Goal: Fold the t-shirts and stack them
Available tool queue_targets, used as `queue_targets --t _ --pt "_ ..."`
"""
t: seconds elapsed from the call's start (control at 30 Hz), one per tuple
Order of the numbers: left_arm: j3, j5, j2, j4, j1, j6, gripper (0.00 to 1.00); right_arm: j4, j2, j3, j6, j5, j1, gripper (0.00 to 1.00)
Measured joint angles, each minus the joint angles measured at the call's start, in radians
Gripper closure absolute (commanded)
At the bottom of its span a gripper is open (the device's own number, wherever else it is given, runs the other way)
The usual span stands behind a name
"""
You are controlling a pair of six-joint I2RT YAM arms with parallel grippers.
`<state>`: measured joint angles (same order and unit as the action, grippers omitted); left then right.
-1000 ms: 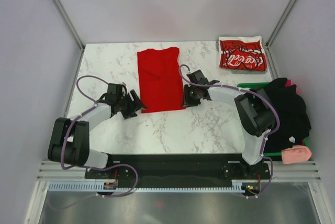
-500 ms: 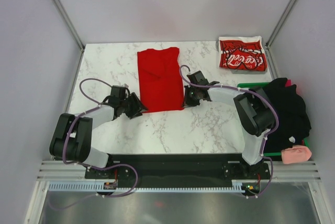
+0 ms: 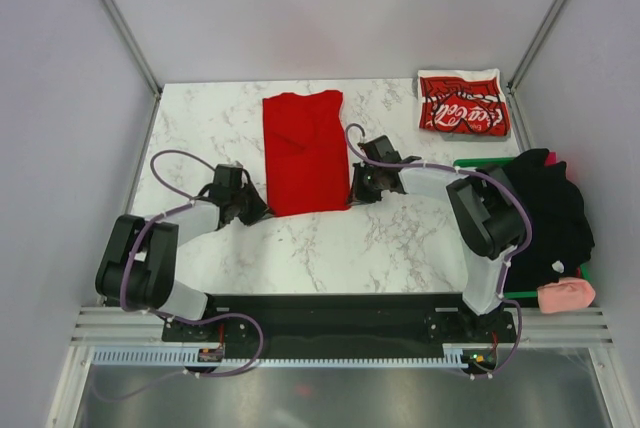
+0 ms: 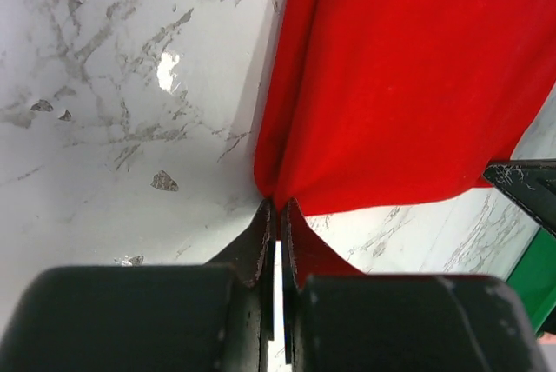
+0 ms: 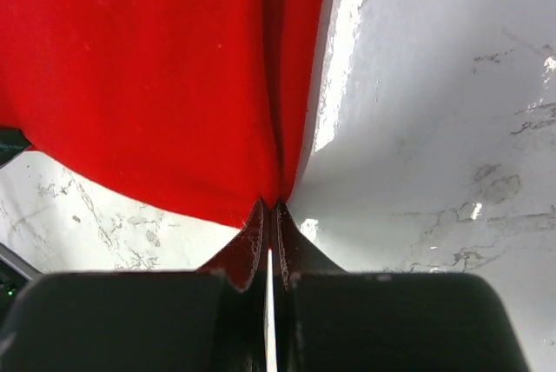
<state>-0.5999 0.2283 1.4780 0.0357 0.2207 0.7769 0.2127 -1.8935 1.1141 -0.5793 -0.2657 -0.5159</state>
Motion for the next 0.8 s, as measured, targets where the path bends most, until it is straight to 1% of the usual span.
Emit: queue_targets --t 0.1,0.17,0.3,0.5,0.57,0.67,0.73,0.8 --pt "0.0 -0.014 -0.034 0.026 0.014 0.0 0.98 -0.009 0.017 -0.022 0.0 -0.001 0.003 1.0" --pt "0.0 -0.021 -0.089 0.062 0.039 0.001 0.98 0.002 0.05 -0.055 0.001 0.005 0.003 1.0" --pt "0.001 -0.045 -0.273 0.149 0.126 0.028 0.98 0.066 0.159 -0.133 0.0 0.018 0.001 1.0" --pt "0.004 -0.109 -0.545 0.304 0.309 0.124 0.98 0.197 0.468 -0.232 -0.035 0.06 -0.043 1.0" --pt "0.0 -0.136 -0.597 0.365 0.372 0.157 0.98 0.243 0.578 -0.252 -0.061 0.086 -0.078 1.0" --pt "-0.049 -0.187 -0.651 0.496 0.477 0.202 0.98 0.328 0.718 -0.255 -0.11 0.135 -0.154 1.0" --pt "-0.106 -0.222 -0.675 0.586 0.529 0.223 0.98 0.387 0.777 -0.244 -0.137 0.17 -0.203 1.0" --pt "-0.17 -0.249 -0.696 0.655 0.557 0.236 0.98 0.464 0.817 -0.21 -0.165 0.206 -0.245 1.0"
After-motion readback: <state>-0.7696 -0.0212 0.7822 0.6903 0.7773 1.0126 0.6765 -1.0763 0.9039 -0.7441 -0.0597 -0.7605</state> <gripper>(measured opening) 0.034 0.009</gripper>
